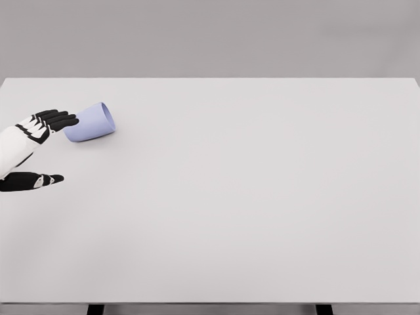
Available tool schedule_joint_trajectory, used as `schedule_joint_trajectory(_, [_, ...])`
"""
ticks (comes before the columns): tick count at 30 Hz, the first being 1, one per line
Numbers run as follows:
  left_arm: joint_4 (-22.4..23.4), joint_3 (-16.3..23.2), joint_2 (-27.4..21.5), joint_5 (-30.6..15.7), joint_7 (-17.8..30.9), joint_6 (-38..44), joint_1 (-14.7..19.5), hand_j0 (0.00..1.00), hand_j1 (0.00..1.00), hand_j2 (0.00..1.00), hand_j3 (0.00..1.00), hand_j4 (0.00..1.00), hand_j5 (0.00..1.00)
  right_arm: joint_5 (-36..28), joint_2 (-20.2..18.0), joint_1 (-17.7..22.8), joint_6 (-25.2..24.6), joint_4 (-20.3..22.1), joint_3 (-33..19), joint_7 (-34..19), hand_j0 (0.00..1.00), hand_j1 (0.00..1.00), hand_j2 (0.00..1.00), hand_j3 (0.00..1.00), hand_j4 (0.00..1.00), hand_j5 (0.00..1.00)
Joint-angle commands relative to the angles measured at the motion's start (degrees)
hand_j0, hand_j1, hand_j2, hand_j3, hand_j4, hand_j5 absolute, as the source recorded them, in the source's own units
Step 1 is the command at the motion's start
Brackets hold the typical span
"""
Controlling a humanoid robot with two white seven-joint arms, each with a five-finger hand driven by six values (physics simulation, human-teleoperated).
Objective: Flip the cup with left arm and place it on the table
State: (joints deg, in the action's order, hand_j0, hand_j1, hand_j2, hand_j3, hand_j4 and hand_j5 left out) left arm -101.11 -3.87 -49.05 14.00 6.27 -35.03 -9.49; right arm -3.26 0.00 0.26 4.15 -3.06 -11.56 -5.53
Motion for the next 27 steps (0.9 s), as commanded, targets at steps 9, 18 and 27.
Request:
schedule_joint_trajectory(9, [0.04, -0.35, -0.08, -0.03, 0.05, 0.03, 0.26, 1.0, 1.0, 1.0, 1.0, 1.0, 1.0, 0.0, 0.0, -0.09, 0.07, -0.02, 0.22, -0.01, 1.0, 1.0, 1.0, 1.0, 1.0, 1.0])
schedule_joint_trajectory(18, [0.04, -0.53, 0.27, 1.38, 0.67, 0.03, 5.09, 1.0, 1.0, 1.0, 1.0, 1.0, 1.0, 0.0, 0.0, 0.0, 0.07, -0.02, 0.22, -0.01, 1.0, 1.0, 1.0, 1.0, 1.0, 1.0])
schedule_joint_trajectory(27, [0.57, 4.92, 8.18, -1.08, 28.73, 31.06, 27.15, 0.98, 0.98, 0.98, 0.98, 0.98, 0.98, 0.0, 0.0, 0.0, 0.07, -0.02, 0.22, -0.01, 1.0, 1.0, 1.0, 1.0, 1.0, 1.0])
